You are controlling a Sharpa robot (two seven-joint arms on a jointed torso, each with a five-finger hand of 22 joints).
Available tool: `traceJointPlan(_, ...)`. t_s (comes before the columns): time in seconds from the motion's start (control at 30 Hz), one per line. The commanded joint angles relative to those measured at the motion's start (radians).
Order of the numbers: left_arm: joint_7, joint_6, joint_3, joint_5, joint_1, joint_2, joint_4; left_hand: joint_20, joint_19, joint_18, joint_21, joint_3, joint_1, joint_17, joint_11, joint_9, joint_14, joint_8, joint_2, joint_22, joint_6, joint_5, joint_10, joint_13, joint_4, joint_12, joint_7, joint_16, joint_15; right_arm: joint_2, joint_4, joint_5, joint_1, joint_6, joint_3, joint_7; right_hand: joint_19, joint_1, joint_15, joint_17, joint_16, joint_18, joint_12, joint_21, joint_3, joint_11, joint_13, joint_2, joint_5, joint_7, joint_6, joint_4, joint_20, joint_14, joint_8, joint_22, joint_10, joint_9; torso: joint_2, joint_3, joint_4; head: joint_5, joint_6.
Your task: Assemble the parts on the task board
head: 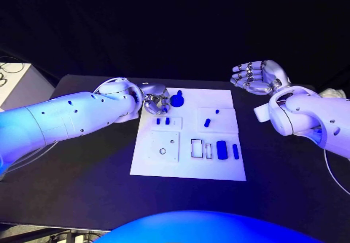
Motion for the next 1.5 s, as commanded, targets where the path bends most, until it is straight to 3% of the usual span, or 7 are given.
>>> traceJointPlan(0.03,0.000,0.030,-0.001,-0.007,-0.002,0.004,-0.001,-0.004,0.000,0.015,0.003,0.000,-0.009,-0.001,-0.001,0.001,0.004,-0.004,0.004,0.001,0.009,0.001,0.006,0.001,-0.007,-0.004,0.001,0.004,0.000,0.000,0.000,-0.004,0.000,0.010,0.000,0.005,-0.005,-0.005,0.003,-0.001,-0.003,0.006,-0.006,-0.001,0.001,0.005,0.000,0.005,0.004,0.049,0.001,-0.005,0.000,-0.005,-0.005,-0.002,0.006,-0.001,0.000,-0.0003,0.0009,-0.003,0.001)
traceJointPlan(0.37,0.000,0.056,-0.003,-0.007,-0.003,0.003,0.003,-0.004,0.002,0.014,0.006,-0.004,-0.011,0.009,-0.005,0.004,0.012,-0.006,0.007,0.005,0.020,-0.001,0.020,0.005,-0.013,-0.009,-0.002,0.008,-0.002,-0.001,0.000,-0.004,0.000,0.011,0.000,0.004,-0.005,-0.005,0.003,-0.001,-0.003,0.006,-0.006,-0.001,0.001,0.005,0.000,0.005,0.004,0.049,0.001,-0.005,0.000,-0.005,-0.005,-0.002,0.006,-0.001,0.000,-0.0003,-0.0004,-0.002,-0.001)
traceJointPlan(0.63,-0.008,0.063,-0.004,-0.007,-0.003,0.006,-0.005,-0.005,0.002,0.014,0.006,-0.007,-0.015,0.008,-0.005,0.005,0.013,-0.009,0.006,0.006,0.022,-0.002,0.022,0.007,-0.014,-0.014,-0.002,0.008,-0.002,-0.001,0.000,-0.004,0.000,0.010,0.000,0.005,-0.005,-0.006,0.003,-0.002,-0.003,0.006,-0.006,-0.001,0.001,0.005,0.000,0.006,0.004,0.049,0.001,-0.005,0.000,-0.005,-0.006,-0.002,0.006,-0.002,0.000,-0.0009,0.0021,-0.002,-0.002)
traceJointPlan(0.87,-0.014,0.062,-0.005,-0.007,-0.003,0.009,-0.012,-0.002,-0.004,0.014,0.000,-0.014,-0.029,-0.005,0.004,0.001,0.005,-0.035,0.002,0.001,-0.002,-0.003,0.007,0.007,-0.015,-0.041,0.005,0.007,0.005,-0.001,0.000,-0.004,0.000,0.010,0.000,0.004,-0.007,-0.007,0.004,-0.008,-0.003,0.006,-0.007,0.000,0.000,0.005,0.000,0.007,0.004,0.049,0.003,-0.008,0.000,-0.005,-0.007,-0.002,0.007,-0.003,0.000,-0.0005,0.0011,-0.001,0.000)
traceJointPlan(1.13,-0.018,0.056,-0.005,-0.007,-0.003,0.009,-0.013,0.006,-0.006,0.015,-0.010,-0.013,-0.043,-0.031,0.011,-0.022,-0.012,-0.109,-0.014,-0.005,-0.095,0.004,-0.002,0.015,-0.020,-0.069,0.019,0.003,0.012,-0.002,-0.001,-0.004,0.000,0.011,0.000,0.003,-0.007,-0.007,0.004,-0.009,-0.003,0.006,-0.007,0.000,-0.001,0.005,0.000,0.007,0.004,0.049,0.003,-0.008,0.000,-0.006,-0.007,-0.002,0.007,-0.003,-0.001,-0.0003,0.0006,-0.001,0.000)
traceJointPlan(1.5,-0.025,0.042,-0.005,-0.007,-0.005,0.004,-0.011,0.007,-0.003,0.015,-0.015,-0.012,-0.049,-0.041,0.013,-0.034,-0.016,-0.145,-0.021,-0.009,-0.151,0.005,-0.003,0.022,-0.022,-0.081,0.017,0.004,0.013,-0.003,-0.002,-0.007,0.000,0.021,0.000,-0.006,-0.011,-0.009,0.005,-0.014,-0.005,0.005,-0.007,-0.002,-0.002,0.005,0.000,0.007,0.003,0.048,0.004,-0.010,0.001,-0.011,-0.008,-0.002,0.008,-0.004,0.000,0.0003,0.0004,-0.002,0.003)
